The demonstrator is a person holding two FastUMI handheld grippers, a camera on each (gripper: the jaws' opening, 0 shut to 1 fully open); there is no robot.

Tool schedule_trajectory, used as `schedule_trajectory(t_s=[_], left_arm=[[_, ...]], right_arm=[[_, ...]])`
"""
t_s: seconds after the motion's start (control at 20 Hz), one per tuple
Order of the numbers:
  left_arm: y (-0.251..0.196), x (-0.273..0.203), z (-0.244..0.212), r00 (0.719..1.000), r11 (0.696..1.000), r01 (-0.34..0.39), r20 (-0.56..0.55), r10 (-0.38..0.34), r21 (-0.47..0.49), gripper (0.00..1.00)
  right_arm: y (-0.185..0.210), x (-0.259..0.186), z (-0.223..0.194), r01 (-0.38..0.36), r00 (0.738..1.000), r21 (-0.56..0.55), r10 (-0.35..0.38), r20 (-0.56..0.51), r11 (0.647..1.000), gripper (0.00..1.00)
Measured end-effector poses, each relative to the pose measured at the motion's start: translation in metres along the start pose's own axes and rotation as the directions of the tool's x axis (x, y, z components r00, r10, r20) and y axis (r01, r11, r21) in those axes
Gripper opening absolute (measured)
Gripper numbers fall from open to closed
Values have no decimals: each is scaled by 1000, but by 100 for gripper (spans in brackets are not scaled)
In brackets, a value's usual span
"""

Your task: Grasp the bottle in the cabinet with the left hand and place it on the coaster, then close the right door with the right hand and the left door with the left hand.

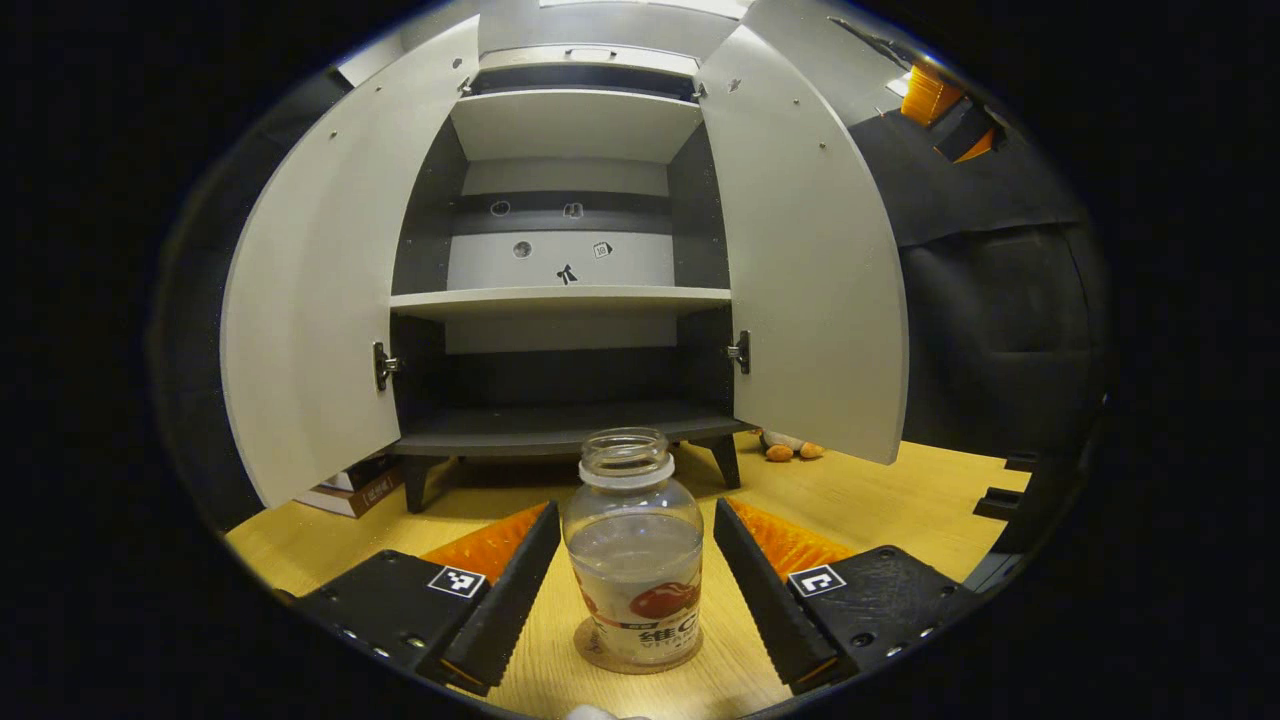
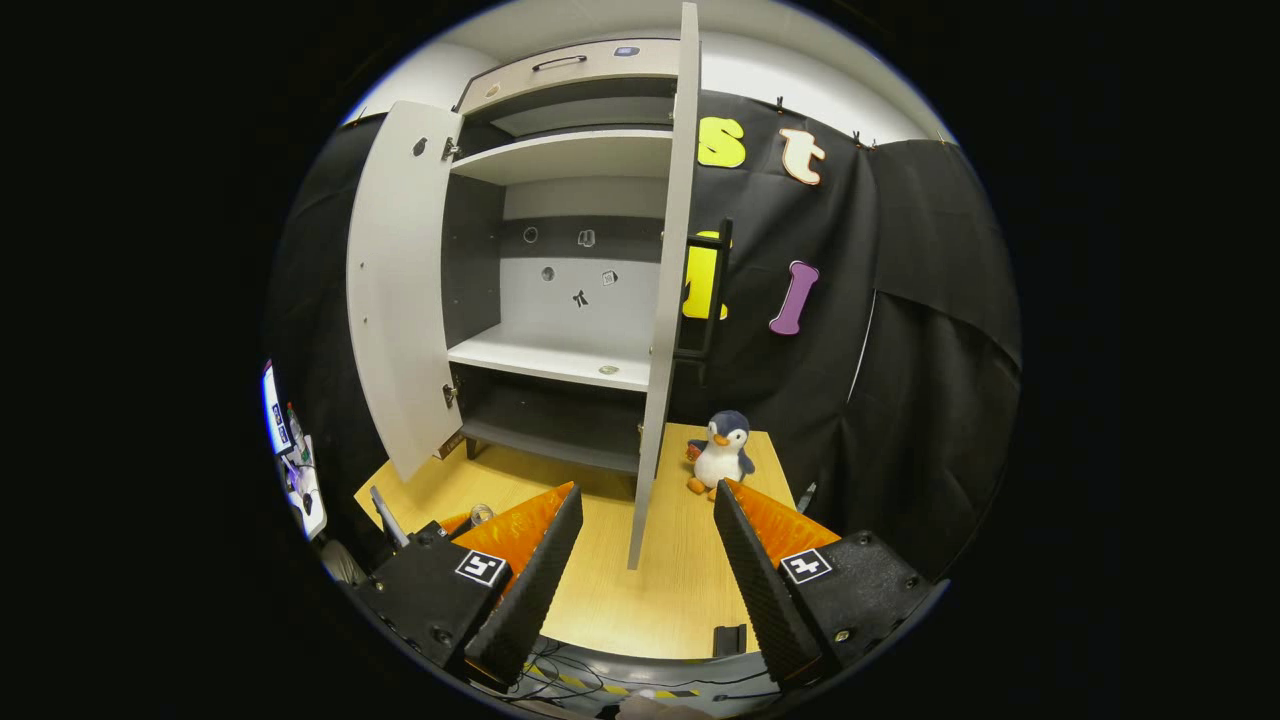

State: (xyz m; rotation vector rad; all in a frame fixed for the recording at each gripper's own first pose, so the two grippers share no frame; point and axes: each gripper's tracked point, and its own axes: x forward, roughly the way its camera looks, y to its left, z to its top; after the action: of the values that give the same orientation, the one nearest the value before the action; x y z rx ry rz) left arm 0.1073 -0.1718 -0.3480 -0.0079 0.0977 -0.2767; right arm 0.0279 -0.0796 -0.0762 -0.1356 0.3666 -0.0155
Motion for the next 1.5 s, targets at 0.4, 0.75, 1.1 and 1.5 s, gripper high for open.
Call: schedule_trajectory(t_s=[0.4, 0.75, 1.1, 1.5], left_arm=[[-12, 4, 85, 996, 999, 37, 83, -36, -9, 95], [27, -4, 223, 980, 999, -35, 196, 30, 24, 95], [110, -51, 306, 959, 979, -196, 199, 202, -50, 96], [175, -146, 289, 940, 944, -329, 105, 326, 19, 96]], right_arm=[[-2, -10, 4, -16, 999, 67, 13, 46, 998, 82], [0, -27, 15, -13, 992, 99, 0, 128, 995, 82], [27, -37, 31, -63, 975, 134, 32, 221, 989, 82], [8, -33, 32, -2, 964, 176, -45, 262, 984, 82]])
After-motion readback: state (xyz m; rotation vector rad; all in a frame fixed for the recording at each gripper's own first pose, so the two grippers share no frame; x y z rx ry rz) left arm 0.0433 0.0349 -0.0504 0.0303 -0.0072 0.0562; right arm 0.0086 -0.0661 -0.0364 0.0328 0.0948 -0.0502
